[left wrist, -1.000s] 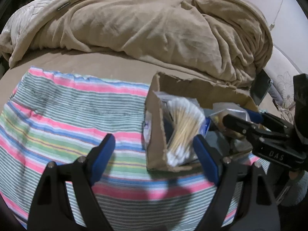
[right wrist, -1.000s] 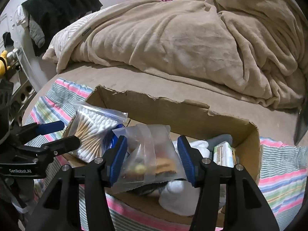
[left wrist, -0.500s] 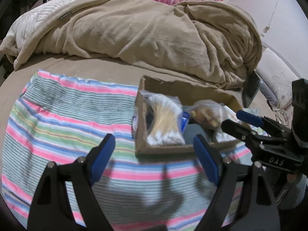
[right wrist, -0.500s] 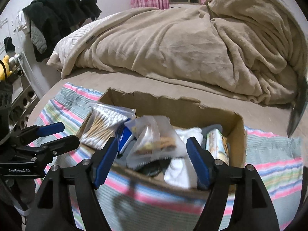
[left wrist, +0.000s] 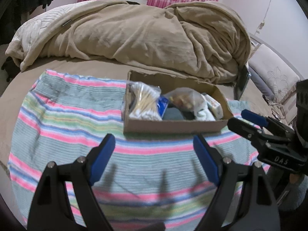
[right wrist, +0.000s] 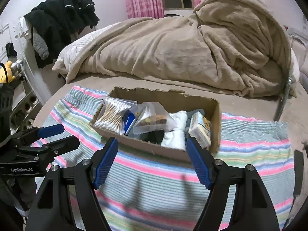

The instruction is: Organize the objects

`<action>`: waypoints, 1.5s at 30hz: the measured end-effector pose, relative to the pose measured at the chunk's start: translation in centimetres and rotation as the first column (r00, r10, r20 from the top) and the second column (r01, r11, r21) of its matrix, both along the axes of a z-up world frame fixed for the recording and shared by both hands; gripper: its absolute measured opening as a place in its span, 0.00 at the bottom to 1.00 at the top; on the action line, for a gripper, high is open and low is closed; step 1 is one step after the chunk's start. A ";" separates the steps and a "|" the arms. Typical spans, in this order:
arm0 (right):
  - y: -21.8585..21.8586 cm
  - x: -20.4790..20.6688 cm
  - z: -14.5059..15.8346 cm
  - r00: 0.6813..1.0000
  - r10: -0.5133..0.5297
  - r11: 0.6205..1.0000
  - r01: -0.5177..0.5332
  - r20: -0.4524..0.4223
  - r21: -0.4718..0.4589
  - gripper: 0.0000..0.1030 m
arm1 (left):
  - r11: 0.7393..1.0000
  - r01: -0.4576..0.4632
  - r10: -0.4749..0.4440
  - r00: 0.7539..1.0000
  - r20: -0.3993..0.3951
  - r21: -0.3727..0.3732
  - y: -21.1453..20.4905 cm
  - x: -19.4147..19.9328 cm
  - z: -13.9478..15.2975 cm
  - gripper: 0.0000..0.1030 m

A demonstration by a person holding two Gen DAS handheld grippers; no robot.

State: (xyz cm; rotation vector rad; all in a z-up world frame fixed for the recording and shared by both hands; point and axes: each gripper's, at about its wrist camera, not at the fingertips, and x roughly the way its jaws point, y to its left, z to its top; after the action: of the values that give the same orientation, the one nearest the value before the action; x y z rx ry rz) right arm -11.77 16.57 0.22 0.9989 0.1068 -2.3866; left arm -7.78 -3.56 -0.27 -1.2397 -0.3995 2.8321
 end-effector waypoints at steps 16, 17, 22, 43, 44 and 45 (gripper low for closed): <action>2.1 5.8 -0.1 0.999 -0.020 1.000 0.020 0.028 0.001 0.74 | 1.000 0.022 -0.022 1.000 0.009 -0.014 3.1 5.0 0.8 0.82; 2.1 6.2 0.0 0.999 -0.021 1.000 0.021 0.030 0.003 0.74 | 1.000 0.025 -0.025 1.000 0.010 -0.015 3.2 5.4 0.8 0.82; 2.4 8.2 0.7 0.999 -0.024 1.000 0.024 0.022 -0.003 0.74 | 0.999 0.035 -0.035 0.999 0.009 -0.031 3.6 6.6 1.1 0.82; 3.5 10.3 0.4 0.999 -0.047 0.999 0.047 0.019 -0.004 0.74 | 0.997 0.024 -0.026 0.999 -0.034 -0.068 4.5 9.7 1.8 0.96; 3.4 10.3 0.3 0.999 -0.048 0.999 0.048 0.022 -0.003 0.74 | 0.998 0.023 -0.025 0.999 -0.034 -0.066 4.4 9.7 1.8 0.96; 3.4 10.2 0.3 0.999 -0.048 0.999 0.048 0.024 0.000 0.74 | 0.998 0.022 -0.024 0.999 -0.033 -0.065 4.4 9.6 1.8 0.96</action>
State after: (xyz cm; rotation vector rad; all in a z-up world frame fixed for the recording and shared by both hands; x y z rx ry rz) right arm -1.54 19.97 0.52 1.0403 0.0736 -2.4168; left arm 1.83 0.84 1.54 -1.1965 -0.2924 2.8643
